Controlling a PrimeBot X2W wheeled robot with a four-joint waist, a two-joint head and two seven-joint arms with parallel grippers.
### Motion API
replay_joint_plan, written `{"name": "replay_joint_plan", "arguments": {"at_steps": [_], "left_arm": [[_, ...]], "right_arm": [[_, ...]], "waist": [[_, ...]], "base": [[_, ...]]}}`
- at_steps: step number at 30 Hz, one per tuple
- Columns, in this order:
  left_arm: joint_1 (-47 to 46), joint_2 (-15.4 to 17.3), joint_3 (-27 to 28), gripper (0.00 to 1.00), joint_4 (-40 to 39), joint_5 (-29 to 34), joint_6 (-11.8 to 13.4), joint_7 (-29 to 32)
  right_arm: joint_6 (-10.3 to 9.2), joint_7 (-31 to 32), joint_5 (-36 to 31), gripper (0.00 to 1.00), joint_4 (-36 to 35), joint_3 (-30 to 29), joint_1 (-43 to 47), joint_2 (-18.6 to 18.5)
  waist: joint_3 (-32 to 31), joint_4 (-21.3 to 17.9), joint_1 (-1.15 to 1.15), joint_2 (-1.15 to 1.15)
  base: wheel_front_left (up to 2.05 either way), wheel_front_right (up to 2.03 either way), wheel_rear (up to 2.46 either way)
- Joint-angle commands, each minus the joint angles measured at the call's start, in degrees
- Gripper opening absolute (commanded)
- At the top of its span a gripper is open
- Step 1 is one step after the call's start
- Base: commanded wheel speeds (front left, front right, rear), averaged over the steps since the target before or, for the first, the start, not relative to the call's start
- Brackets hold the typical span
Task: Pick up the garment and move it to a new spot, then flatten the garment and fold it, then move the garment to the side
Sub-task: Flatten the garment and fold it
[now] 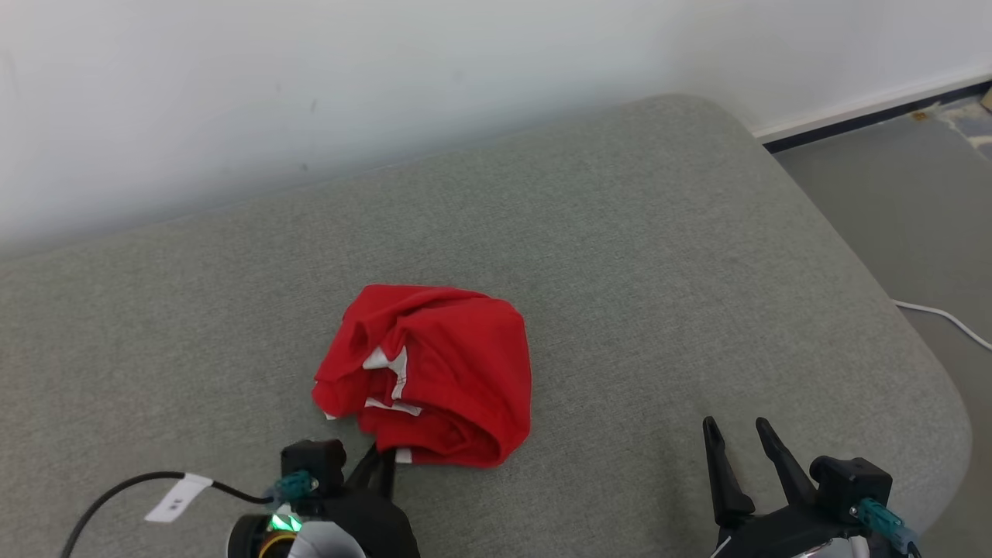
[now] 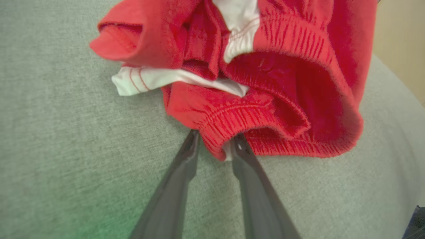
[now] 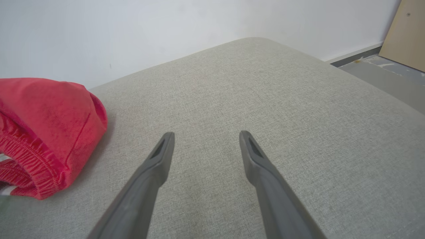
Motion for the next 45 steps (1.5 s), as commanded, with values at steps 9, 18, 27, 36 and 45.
{"name": "replay_joint_plan", "arguments": {"at_steps": [9,18,27,36,45], "left_arm": [[-9.04,1.03,0.18,0.00,-8.55,5.01,-0.38,-10.78],[-18.49,-0.39,-4.80,0.00,-17.07,7.19,-3.79,-9.91],[-14.72,1.46,-1.13,0.00,-15.12,3.14,1.18,-6.82],[-10.14,8.05,4.55,1.00,-5.23,3.07,8.04,-5.46],[-10.06,9.92,7.56,1.00,3.11,-0.98,8.55,0.02]], "right_arm": [[-0.12,-0.13,0.11,1.00,0.02,0.16,0.25,0.00],[-0.12,-0.06,0.62,1.00,0.38,0.65,0.59,0.01],[-0.12,-0.68,1.11,1.00,0.79,0.50,0.83,0.00],[-0.12,-0.66,1.16,1.00,0.91,0.53,0.19,0.01],[-0.12,-0.65,0.80,1.00,1.14,0.29,-0.10,-0.01]], "waist": [[-1.42,3.04,-0.01,0.00],[-3.28,3.70,-0.01,0.00],[-3.40,3.91,-0.01,0.00],[-2.38,5.26,-0.01,0.00],[-2.24,7.13,-0.01,0.00]], "base": [[0.00,0.00,0.00],[0.00,0.00,0.00],[0.00,0.00,0.00],[0.00,0.00,0.00],[0.00,0.00,0.00]]}}
